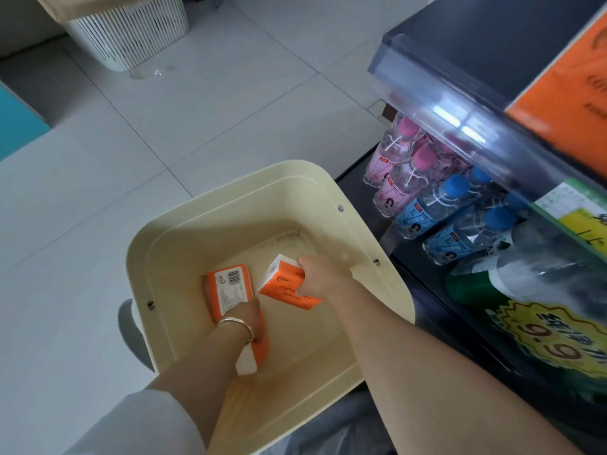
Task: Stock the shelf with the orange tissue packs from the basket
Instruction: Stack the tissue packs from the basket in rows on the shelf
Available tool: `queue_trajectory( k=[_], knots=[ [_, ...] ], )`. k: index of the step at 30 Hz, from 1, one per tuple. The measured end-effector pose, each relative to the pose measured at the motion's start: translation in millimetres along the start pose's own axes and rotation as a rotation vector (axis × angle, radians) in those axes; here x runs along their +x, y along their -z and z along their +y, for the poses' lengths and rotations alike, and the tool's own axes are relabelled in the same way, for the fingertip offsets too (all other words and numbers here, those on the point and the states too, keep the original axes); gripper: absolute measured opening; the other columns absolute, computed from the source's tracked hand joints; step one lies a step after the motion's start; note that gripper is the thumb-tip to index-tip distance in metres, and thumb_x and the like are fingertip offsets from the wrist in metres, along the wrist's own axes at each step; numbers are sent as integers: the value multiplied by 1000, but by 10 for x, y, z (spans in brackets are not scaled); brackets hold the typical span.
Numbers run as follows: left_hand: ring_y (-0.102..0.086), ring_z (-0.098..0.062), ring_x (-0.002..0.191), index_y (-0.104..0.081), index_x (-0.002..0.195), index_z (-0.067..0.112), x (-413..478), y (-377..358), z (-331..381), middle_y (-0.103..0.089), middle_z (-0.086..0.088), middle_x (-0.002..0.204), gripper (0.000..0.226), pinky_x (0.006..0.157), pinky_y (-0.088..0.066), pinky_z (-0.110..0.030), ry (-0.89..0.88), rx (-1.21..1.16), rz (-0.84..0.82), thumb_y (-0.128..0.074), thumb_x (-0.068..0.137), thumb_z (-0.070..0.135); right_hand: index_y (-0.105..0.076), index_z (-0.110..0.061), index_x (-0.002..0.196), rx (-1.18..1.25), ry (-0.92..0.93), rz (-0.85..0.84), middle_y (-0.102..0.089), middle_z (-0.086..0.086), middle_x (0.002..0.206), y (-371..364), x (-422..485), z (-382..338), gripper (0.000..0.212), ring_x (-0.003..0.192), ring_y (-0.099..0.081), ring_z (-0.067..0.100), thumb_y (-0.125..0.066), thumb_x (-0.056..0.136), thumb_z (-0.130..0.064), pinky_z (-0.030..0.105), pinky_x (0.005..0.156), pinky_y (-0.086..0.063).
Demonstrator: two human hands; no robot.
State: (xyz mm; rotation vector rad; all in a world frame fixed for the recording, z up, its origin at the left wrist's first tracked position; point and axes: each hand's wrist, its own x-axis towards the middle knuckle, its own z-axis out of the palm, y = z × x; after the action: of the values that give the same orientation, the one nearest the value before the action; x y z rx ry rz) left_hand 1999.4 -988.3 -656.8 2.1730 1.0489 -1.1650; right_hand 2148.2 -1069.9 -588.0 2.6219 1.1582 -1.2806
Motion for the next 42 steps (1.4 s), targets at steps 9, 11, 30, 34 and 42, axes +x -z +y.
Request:
queue_trajectory(
  k=[9,11,30,34,42],
  knots=[
    [-49,-25,121,-51,119,21,-730,777,41,-55,-2,125,41,93,-42,-36,-79,26,430,-63,81,33,-49,-19,113,37,-56,312,-59,5,114,436,-547,-132,30,108,-56,31,-60,85,-21,35,77,-46],
    [-44,-24,124,-49,123,23,-967,907,69,-51,0,127,40,96,-39,-38,-99,38,550,-58,84,28,-47,-16,116,36,-41,425,-56,8,116,580,-793,-166,32,111,-54,33,-59,86,-21,39,81,-48],
    [-44,-32,113,-42,124,16,-3587,1683,1184,-46,-6,123,42,83,-46,-47,-607,-215,1166,-55,89,35,-49,-16,125,282,-87,1327,-49,9,127,1620,-3502,273,44,117,-48,34,-66,85,-26,40,90,-43],
    [-45,-34,107,-44,121,12,-3954,1663,1647,-48,-9,119,42,87,-45,-46,-789,-212,1205,-57,88,34,-48,-13,128,305,-164,1478,-50,10,126,1639,-4020,610,47,117,-45,34,-65,86,-26,40,94,-39],
    [-45,-35,111,-45,123,10,-4592,1346,2726,-48,-12,120,44,94,-31,-39,-1133,-56,1212,-61,85,25,-50,-13,125,393,-416,1646,-48,13,127,1502,-4850,1491,43,118,-43,36,-64,87,-25,41,97,-36]
  ],
)
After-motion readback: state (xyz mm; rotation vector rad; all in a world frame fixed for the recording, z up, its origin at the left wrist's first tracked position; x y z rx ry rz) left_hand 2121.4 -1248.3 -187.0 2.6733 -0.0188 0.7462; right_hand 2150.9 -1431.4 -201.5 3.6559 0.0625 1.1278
